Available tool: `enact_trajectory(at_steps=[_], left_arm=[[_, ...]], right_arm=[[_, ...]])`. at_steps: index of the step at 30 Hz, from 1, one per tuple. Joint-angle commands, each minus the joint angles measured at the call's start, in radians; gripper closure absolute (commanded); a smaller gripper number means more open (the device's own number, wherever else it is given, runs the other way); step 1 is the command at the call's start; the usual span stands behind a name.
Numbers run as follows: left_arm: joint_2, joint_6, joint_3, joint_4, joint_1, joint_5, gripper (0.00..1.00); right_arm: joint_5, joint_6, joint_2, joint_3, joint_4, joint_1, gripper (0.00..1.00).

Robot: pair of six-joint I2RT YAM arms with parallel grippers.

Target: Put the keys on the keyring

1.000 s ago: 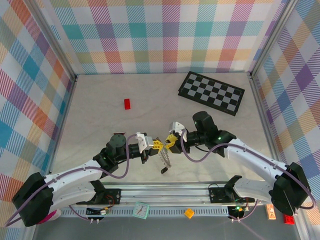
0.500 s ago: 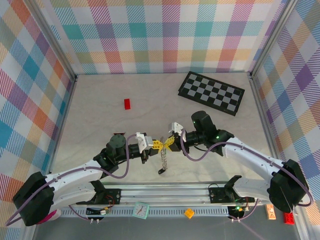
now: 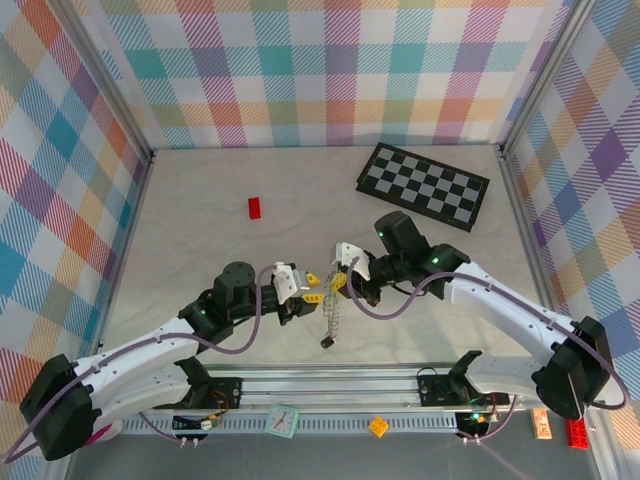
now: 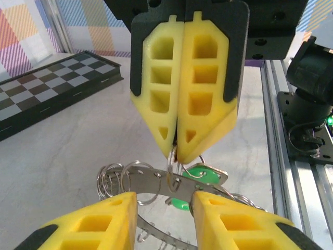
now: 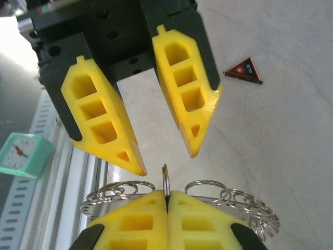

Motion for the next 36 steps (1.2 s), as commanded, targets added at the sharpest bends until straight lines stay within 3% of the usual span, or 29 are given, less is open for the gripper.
enact_trajectory(at_steps=[1,9,17,19,20,22,24,31,36], left_arm=[[0.017,0.070,0.052,-0.116,-0.007,0.020,0.69],[0.078,0.106,0.108,-0.157,-0.007,0.063,0.77],[0.090,0.121,0.125,-0.177,-0.006,0.078,0.98],[0.084,0.125,0.122,-0.184,-0.005,0.080,1.00],[0.080,0.124,0.116,-0.179,-0.005,0.079,1.00],[0.066,0.114,0.097,-0.148,-0.006,0.074,1.00],[0.057,0.091,0.069,-0.086,-0.006,0.066,1.00],[0.053,-0.019,-0.025,0.166,-0.006,0.083,1.00],[0.052,-0.049,-0.054,0.228,-0.005,0.098,1.00]], right_arm=[[0.058,-0.097,0.032,0.070,-0.133,0.029,1.00],[0.108,-0.157,0.093,0.154,-0.205,0.085,1.00],[0.102,-0.161,0.101,0.175,-0.191,0.115,1.00],[0.096,-0.137,0.076,0.149,-0.157,0.113,1.00],[0.091,-0.122,0.061,0.134,-0.135,0.108,0.96],[0.069,-0.070,0.022,0.083,-0.074,0.083,0.77],[-0.004,-0.033,-0.006,0.027,-0.025,0.035,0.69],[-0.082,0.083,-0.036,-0.112,0.178,-0.020,0.64],[-0.077,0.103,-0.021,-0.154,0.238,-0.021,0.65]])
